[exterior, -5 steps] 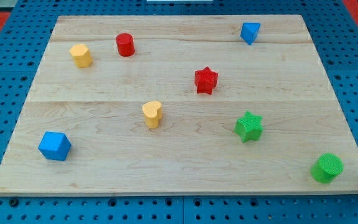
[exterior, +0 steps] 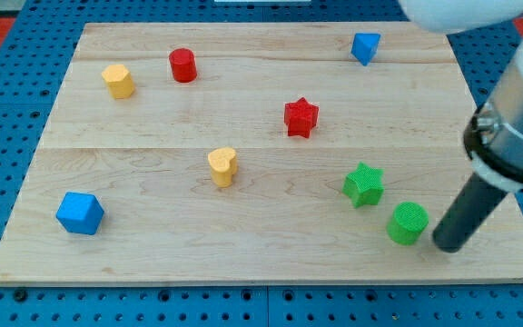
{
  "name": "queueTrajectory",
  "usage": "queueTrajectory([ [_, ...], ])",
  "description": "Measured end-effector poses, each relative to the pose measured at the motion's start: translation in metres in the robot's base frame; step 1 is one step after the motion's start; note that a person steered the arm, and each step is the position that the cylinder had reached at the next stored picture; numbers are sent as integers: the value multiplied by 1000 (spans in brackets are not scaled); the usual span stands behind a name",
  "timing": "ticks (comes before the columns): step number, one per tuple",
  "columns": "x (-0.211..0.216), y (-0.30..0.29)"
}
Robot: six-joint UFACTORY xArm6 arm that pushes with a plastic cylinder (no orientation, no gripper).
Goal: Push the green circle into the green star
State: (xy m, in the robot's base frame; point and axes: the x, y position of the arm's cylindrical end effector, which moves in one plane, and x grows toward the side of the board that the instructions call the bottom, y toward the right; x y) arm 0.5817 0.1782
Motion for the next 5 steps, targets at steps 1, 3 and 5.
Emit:
queueTrajectory([
  [1,3,-28],
  [3,-7,-62],
  [5,-52,-39],
])
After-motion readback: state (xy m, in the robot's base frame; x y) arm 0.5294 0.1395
